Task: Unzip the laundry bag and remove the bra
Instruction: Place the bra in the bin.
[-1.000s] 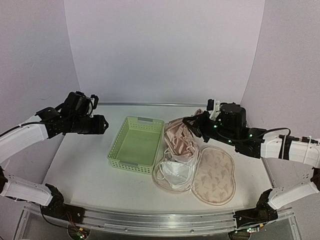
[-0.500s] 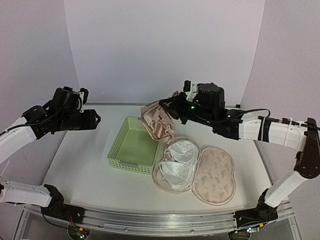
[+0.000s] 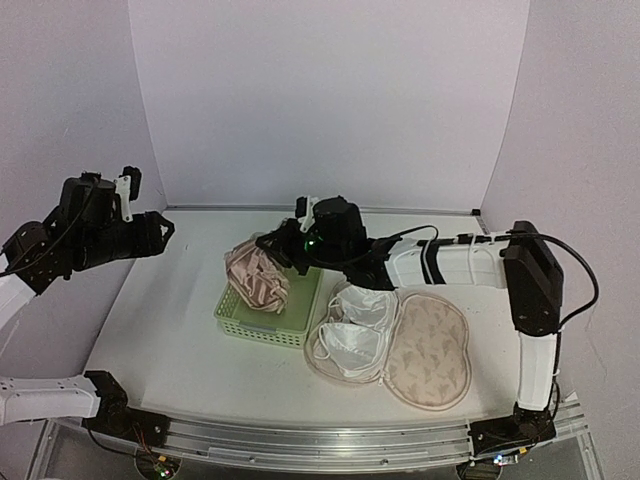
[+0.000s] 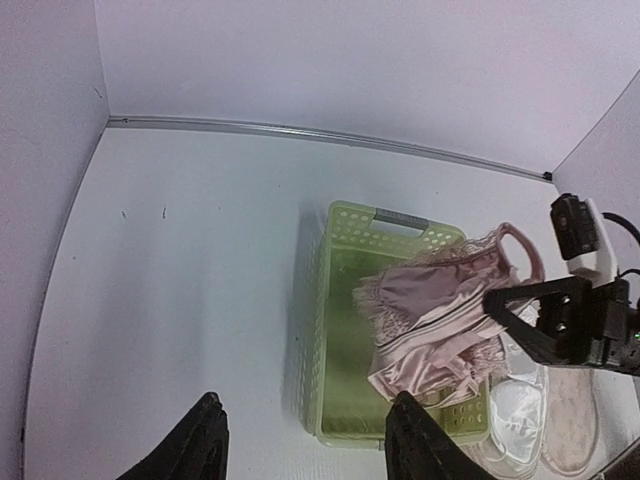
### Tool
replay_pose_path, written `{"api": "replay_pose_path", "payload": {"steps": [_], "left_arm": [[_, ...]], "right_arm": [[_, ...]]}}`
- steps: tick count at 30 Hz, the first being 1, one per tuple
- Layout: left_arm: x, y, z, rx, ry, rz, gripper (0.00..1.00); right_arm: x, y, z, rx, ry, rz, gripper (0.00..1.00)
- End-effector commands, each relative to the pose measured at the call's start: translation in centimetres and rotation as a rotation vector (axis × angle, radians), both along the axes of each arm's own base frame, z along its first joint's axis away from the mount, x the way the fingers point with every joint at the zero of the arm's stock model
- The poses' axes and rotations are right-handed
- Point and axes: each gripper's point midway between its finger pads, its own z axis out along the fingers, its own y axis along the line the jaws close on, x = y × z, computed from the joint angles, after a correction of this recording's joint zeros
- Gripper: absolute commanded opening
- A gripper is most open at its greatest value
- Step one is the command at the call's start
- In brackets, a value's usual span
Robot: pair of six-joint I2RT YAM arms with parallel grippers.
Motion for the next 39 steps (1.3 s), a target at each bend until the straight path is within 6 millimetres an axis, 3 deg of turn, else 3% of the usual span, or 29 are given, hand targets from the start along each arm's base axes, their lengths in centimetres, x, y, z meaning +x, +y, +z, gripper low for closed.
{"api": "replay_pose_path", "payload": {"steps": [1,10,20,29,39], "left_arm": [[-0.3,0.4,1.4,-0.002,-0.04,-0.001,0.54],[-0.5,0.2,1.2,0.001,-0.036,-0.018,0.54],[-0.4,0.0,1.3,-0.003,-0.035,-0.023,0.54],[0.1,-0.5,1.0,0.007,-0.015,-0.029,0.54],[0.7,-1.0,0.7,0.012,-0.001,-0.033,0.54]], "right_arm": [[0.7,1.8,1.8,0.113,-0.026,0.024,0.0],[2.2,2.5,-8.6,0.0,0.108,-0.004,0.0],[4.4,0.1,-13.7,-0.116,0.149,-0.094,0.02],[5.5,-1.2,-12.5,-0.186,0.126,-0.135,0.39],[5.2,-2.4,-9.2,-0.231,0.102,-0.153,0.47]]}}
